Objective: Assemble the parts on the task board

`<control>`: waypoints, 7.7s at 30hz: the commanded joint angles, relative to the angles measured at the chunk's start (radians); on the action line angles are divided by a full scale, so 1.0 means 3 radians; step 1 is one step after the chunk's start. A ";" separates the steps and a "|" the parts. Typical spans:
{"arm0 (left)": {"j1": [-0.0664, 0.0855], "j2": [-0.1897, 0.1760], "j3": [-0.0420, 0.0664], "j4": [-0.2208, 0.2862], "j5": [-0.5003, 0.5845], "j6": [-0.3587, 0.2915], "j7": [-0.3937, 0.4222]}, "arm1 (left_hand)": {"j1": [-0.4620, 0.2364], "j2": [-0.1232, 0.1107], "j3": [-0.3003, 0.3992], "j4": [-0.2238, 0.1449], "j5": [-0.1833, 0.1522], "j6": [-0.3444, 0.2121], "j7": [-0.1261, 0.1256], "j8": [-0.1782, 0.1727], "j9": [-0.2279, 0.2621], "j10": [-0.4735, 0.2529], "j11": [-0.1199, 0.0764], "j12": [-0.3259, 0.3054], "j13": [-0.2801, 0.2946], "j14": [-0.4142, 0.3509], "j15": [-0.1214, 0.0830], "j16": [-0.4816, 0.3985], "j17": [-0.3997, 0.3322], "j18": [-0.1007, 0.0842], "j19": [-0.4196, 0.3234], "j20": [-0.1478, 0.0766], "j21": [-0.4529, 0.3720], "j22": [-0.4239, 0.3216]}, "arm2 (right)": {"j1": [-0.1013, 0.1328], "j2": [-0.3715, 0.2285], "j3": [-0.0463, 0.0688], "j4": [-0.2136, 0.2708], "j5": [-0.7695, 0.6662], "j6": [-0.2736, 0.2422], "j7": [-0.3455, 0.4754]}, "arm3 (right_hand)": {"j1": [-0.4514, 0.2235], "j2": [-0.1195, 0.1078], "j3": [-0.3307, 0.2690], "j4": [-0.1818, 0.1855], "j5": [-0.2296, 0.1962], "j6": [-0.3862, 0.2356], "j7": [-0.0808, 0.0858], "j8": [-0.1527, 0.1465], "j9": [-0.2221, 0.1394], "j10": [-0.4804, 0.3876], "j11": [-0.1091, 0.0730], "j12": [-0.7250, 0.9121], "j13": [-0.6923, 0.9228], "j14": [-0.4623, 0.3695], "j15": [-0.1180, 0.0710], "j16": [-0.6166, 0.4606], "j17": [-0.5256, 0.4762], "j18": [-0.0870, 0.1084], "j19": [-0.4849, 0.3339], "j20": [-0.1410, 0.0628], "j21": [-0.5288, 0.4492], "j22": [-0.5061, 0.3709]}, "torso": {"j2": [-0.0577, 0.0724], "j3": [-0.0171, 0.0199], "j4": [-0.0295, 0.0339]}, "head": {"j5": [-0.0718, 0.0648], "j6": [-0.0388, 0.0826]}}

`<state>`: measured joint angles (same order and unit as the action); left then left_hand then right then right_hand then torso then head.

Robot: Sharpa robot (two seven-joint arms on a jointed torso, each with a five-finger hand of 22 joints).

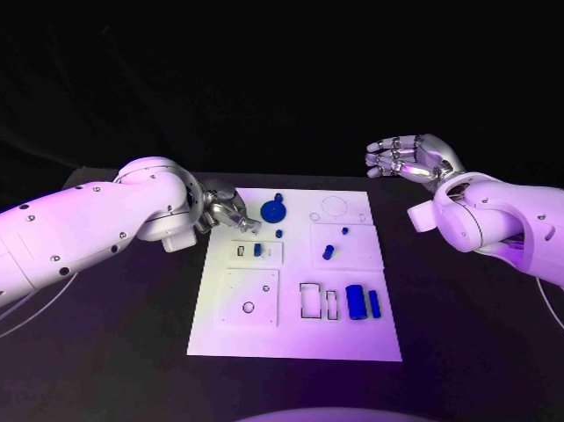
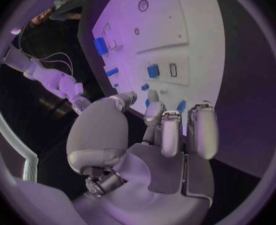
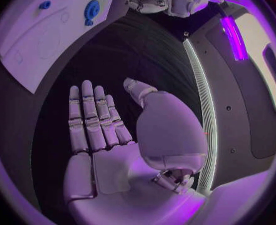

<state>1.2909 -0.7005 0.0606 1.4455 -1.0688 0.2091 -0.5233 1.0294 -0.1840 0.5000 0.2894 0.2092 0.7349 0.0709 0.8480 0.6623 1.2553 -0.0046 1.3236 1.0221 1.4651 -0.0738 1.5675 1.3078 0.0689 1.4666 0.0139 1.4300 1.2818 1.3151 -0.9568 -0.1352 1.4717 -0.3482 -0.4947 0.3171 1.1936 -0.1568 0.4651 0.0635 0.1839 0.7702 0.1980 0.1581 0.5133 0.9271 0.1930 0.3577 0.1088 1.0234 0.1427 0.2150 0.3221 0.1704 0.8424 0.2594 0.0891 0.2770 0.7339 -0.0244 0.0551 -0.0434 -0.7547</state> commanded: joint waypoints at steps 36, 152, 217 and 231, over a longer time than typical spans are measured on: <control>0.0126 0.0419 -0.0083 -0.1132 0.0015 0.0256 0.0092 | 0.0122 -0.0013 -0.0373 0.0016 -0.0030 0.0006 0.0122 -0.0337 -0.0325 -0.0375 0.0121 -0.0245 -0.0540 0.0352 0.0127 0.0011 0.0877 -0.0006 -0.0020 0.0143 -0.0101 -0.0168 | -0.0014 0.0037 -0.0001 -0.0019 0.0029 0.0050 0.0020 | -0.0030 0.0003 -0.0024 0.0007 0.0020 -0.0027 0.0208 -0.0023 -0.0004 -0.0021 0.0001 -0.0012 -0.0012 -0.0018 0.0013 -0.0012 -0.0010 0.0044 0.0009 0.0022 -0.0025 -0.0015 | 0.0007 -0.0003 -0.0002 | 0.0070 0.0037; -0.0048 -0.0177 -0.0201 0.0089 0.0080 -0.0035 0.0150 | 0.0649 0.0018 0.1352 -0.0570 0.0041 0.0084 -0.0015 0.0222 -0.0139 0.0050 -0.0019 -0.0006 -0.0145 0.0352 0.0005 0.0011 0.0877 -0.0046 0.0062 0.0066 0.0010 0.0059 | -0.0065 0.0063 -0.0011 -0.0064 0.0034 0.0074 0.0002 | -0.0039 0.0032 -0.0041 0.0013 0.0027 -0.0024 0.0208 -0.0027 -0.0007 -0.0021 0.0001 -0.0001 -0.0040 -0.0007 0.0013 -0.0029 -0.0024 0.0045 0.0014 0.0026 -0.0040 -0.0048 | 0.0004 -0.0001 -0.0002 | 0.0076 -0.0041; -0.0094 -0.0068 -0.0232 -0.0023 -0.0204 0.0164 0.0085 | 0.0562 -0.0046 0.1445 -0.0627 0.0154 0.0131 -0.0041 0.0273 -0.0115 0.0126 -0.0043 0.0034 -0.0054 0.0352 -0.0016 0.0011 0.0877 -0.0050 0.0071 0.0049 0.0024 0.0084 | -0.0075 0.0056 -0.0011 -0.0070 0.0034 0.0089 0.0001 | -0.0034 0.0035 -0.0044 0.0007 0.0029 -0.0024 0.0208 -0.0029 -0.0009 -0.0023 0.0001 0.0001 -0.0048 -0.0005 0.0014 -0.0035 -0.0028 0.0045 0.0014 0.0027 -0.0045 -0.0059 | 0.0003 0.0000 0.0000 | 0.0068 -0.0088; -0.0094 -0.0066 -0.0232 -0.0040 -0.0186 0.0129 0.0084 | 0.0562 -0.0046 0.1445 -0.0627 0.0154 0.0131 -0.0041 0.0273 -0.0115 0.0126 -0.0043 0.0034 -0.0054 0.0352 -0.0016 0.0011 0.0877 -0.0050 0.0071 0.0049 0.0024 0.0084 | -0.0079 0.0057 -0.0011 -0.0069 0.0034 0.0092 0.0005 | -0.0034 0.0035 -0.0044 0.0007 0.0029 -0.0024 0.0208 -0.0029 -0.0009 -0.0023 0.0001 0.0001 -0.0048 -0.0005 0.0014 -0.0035 -0.0028 0.0045 0.0014 0.0027 -0.0045 -0.0059 | 0.0002 0.0001 0.0002 | 0.0071 -0.0087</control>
<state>1.2640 -0.7217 -0.0079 1.4350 -1.1265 0.2356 -0.4946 1.1943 -0.2028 0.7496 0.2783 0.2519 0.7642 0.0640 0.9234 0.6271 1.2852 -0.0160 1.3273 1.0051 1.4669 -0.0731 1.5675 1.3074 0.0688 1.4668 0.0340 1.4339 1.3061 1.2921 -0.9402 -0.1386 1.4506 -0.3350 -0.4840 0.3132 1.1896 -0.1527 0.4567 0.0663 0.1879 0.7702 0.1980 0.1543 0.5121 0.9272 0.1930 0.3577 0.0953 1.0234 0.1427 0.2110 0.3147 0.1703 0.8462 0.2630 0.0791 0.2604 0.7345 -0.0243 0.0549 -0.0221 -0.7813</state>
